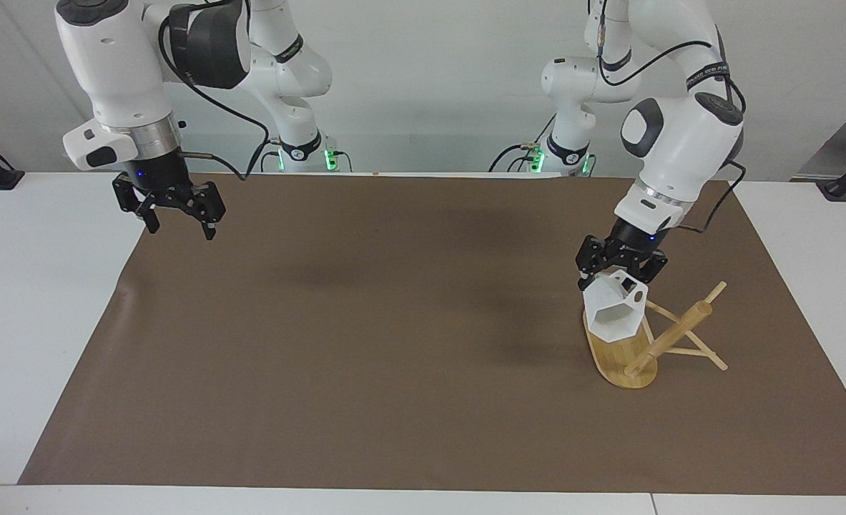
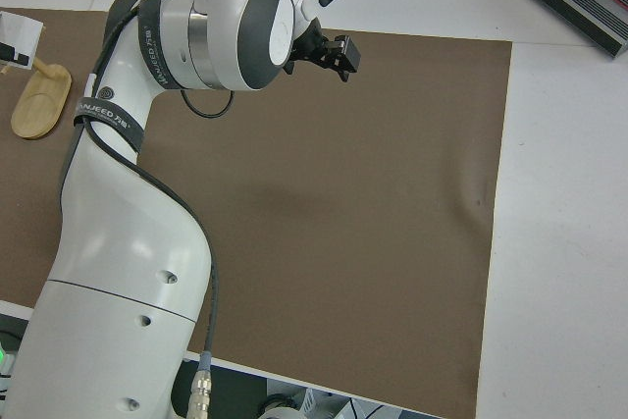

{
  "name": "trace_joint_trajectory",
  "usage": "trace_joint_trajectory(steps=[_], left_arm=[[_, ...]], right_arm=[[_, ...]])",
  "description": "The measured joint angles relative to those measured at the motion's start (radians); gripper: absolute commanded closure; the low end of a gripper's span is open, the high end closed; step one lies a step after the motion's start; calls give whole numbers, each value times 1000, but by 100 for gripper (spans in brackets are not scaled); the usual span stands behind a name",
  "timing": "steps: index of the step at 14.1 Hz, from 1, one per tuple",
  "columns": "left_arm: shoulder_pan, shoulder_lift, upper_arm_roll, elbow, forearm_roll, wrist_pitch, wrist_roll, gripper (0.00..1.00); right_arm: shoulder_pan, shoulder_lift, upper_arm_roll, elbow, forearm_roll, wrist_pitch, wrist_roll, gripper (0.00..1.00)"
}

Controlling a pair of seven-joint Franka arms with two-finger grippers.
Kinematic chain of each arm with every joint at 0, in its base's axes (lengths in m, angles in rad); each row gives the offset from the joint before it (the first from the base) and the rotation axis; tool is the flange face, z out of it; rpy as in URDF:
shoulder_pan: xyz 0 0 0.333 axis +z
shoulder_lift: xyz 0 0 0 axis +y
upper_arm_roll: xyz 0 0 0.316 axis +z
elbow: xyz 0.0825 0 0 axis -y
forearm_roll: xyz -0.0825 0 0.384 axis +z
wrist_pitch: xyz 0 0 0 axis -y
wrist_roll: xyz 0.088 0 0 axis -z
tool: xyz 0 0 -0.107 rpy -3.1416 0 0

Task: Hang cup on rack
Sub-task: 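Move the cup with the left gripper onto a rack peg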

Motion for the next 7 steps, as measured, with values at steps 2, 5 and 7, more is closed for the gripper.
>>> trace_joint_trajectory(steps=[2,5,7], left_arm=[[0,8,0,10,1,0,-20,100],[0,30,1,30,1,0,-41,100],[0,41,5,42,2,0,-54,100]], right_arm=[[0,0,0,0,32,-16,0,0],[1,-3,1,1,73,-50,0,0],[1,-7,4,1,79,-64,2,0]])
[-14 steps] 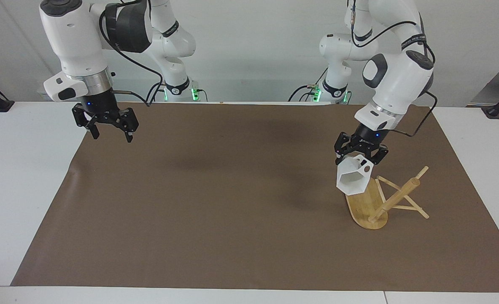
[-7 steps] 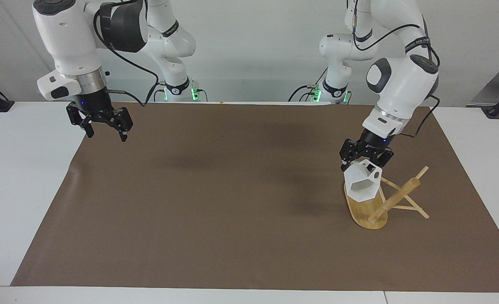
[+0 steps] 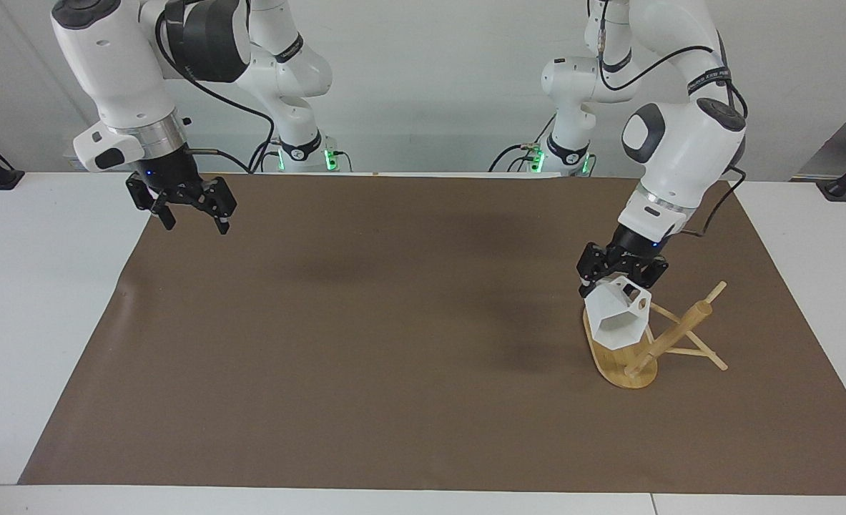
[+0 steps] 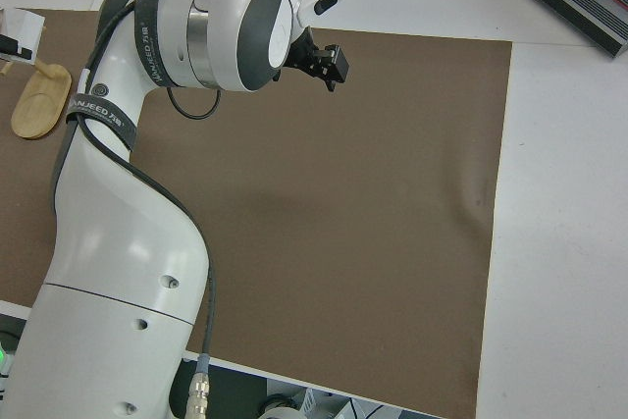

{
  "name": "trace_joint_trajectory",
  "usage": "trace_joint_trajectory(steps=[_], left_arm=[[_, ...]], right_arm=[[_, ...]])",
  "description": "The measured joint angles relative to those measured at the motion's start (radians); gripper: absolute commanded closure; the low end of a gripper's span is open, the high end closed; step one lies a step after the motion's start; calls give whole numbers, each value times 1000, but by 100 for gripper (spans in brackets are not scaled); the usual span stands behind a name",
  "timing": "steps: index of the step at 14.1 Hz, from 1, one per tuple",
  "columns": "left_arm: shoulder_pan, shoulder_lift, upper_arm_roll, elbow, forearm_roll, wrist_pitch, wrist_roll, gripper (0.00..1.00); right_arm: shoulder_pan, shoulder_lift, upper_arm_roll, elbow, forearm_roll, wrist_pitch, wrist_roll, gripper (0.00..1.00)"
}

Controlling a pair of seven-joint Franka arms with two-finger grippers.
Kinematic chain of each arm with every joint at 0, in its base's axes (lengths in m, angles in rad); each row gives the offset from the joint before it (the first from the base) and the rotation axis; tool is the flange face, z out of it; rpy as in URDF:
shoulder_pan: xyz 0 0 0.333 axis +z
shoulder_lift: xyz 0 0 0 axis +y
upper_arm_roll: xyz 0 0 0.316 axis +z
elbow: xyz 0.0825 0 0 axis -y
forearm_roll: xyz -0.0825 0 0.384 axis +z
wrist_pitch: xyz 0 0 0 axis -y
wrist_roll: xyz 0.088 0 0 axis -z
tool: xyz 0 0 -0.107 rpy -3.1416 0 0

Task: Hang cup on rack
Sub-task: 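Move the cup with the left gripper onto a rack peg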

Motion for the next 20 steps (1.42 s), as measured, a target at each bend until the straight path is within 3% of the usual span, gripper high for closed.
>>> trace_joint_trajectory(steps=[17,18,20], left_arm=[[52,37,9,32,13,-20,-131,99],[52,37,9,32,14,-27,-132,79],[52,37,9,33,22,-42,-135,27]], right_arm=[[0,-2,-5,-1,0,11,-53,0],[-1,-2,-5,-1,0,11,-53,0],[-11,-2,-10,-1,0,11,-53,0]])
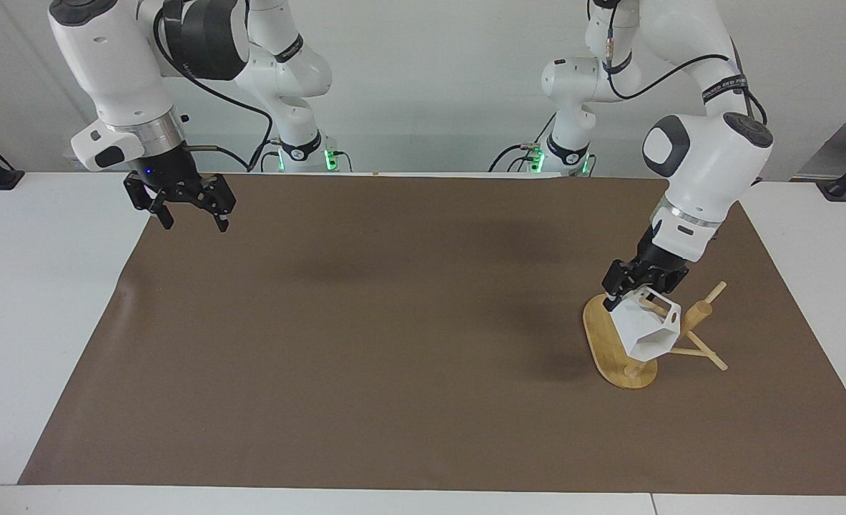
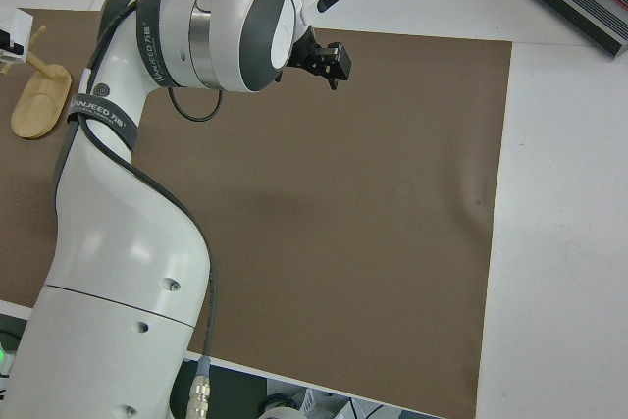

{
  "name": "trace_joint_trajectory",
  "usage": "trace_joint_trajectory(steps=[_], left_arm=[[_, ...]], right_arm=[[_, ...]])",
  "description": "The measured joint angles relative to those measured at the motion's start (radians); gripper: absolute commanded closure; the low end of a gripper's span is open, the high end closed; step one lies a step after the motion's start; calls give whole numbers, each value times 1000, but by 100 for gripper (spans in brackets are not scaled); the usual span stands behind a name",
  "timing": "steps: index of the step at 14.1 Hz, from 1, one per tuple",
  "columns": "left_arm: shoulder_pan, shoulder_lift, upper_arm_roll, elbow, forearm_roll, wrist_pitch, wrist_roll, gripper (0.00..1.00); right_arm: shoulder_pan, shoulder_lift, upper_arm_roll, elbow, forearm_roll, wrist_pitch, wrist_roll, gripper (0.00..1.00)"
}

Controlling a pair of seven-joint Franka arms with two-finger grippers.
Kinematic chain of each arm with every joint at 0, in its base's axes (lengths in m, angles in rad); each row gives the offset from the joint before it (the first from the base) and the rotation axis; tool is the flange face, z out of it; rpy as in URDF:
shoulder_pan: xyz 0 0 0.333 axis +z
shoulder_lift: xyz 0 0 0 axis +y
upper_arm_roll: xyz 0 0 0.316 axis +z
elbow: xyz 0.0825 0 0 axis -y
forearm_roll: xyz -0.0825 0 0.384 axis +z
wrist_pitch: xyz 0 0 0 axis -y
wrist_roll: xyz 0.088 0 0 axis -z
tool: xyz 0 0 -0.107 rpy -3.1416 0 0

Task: Hang cup on rack
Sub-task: 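Move the cup with the left gripper onto a rack peg, then release the cup and withdraw the left gripper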

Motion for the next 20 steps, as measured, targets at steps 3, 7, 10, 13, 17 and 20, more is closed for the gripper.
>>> trace_joint_trajectory(steps=[3,7,10,13,17,20], left_arm=[[1,-3,3,10,62,-4,-1,0],[27,-39,4,28,90,-65,1,0],[69,-92,4,30,96,-147,126,0],[135,-161,6,31,96,-279,365,0],[183,-209,8,60,145,-400,501,0],[180,-196,-4,170,178,-507,483,0]], right_arm=[[-13,0,-7,0,0,0,-1,0],[-12,0,-8,0,0,1,-1,0],[-12,0,-7,0,0,1,-1,0],[-12,0,-7,-1,0,1,-1,0],[-12,0,-7,-1,0,1,-1,0],[-12,0,-7,-1,0,1,-1,0]])
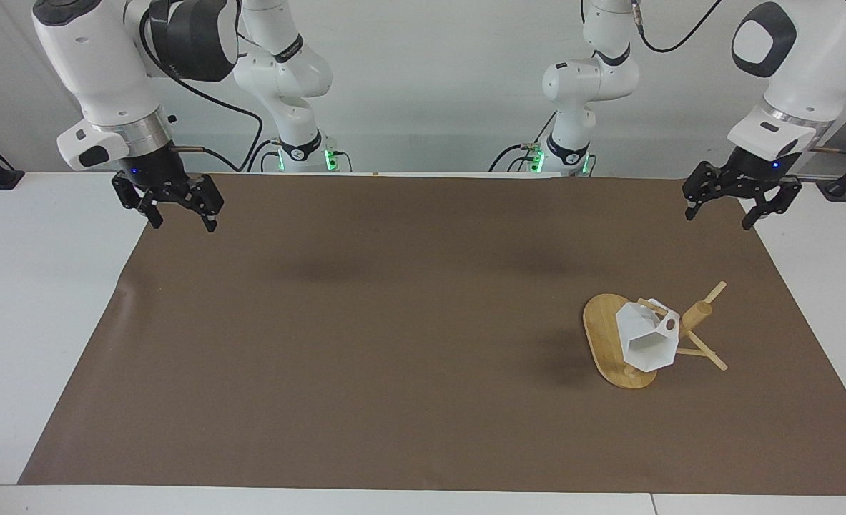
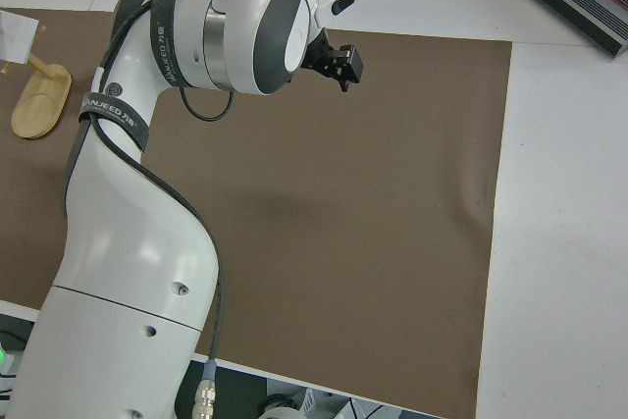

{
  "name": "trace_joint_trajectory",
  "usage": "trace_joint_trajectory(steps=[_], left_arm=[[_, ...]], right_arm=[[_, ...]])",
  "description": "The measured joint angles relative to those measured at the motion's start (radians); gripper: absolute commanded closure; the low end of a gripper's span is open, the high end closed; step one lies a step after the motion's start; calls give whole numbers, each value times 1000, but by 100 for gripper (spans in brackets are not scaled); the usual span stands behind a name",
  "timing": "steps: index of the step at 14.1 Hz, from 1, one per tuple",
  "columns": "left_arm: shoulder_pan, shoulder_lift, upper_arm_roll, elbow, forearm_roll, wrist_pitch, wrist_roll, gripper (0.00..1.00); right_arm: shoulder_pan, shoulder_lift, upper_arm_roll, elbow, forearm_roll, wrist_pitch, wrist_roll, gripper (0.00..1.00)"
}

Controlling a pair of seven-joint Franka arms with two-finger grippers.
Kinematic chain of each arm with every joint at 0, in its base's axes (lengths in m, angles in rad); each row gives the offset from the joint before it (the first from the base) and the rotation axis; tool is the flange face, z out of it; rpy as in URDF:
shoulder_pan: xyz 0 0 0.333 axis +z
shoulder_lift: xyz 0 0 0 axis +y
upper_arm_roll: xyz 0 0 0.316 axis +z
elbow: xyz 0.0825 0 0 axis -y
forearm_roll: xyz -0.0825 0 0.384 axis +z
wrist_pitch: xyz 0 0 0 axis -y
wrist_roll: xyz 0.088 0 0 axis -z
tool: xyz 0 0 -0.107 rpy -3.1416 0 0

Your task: Hang cup on rack

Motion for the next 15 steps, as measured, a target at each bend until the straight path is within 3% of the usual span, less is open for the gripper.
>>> trace_joint_trajectory(steps=[5,15], left_arm=[[-1,12,-11,43,0,-39,-161,0],[-2,17,-29,71,-32,-120,-181,0]], right_arm=[[0,0,0,0,0,0,0,0],[0,0,1,0,0,0,0,0]])
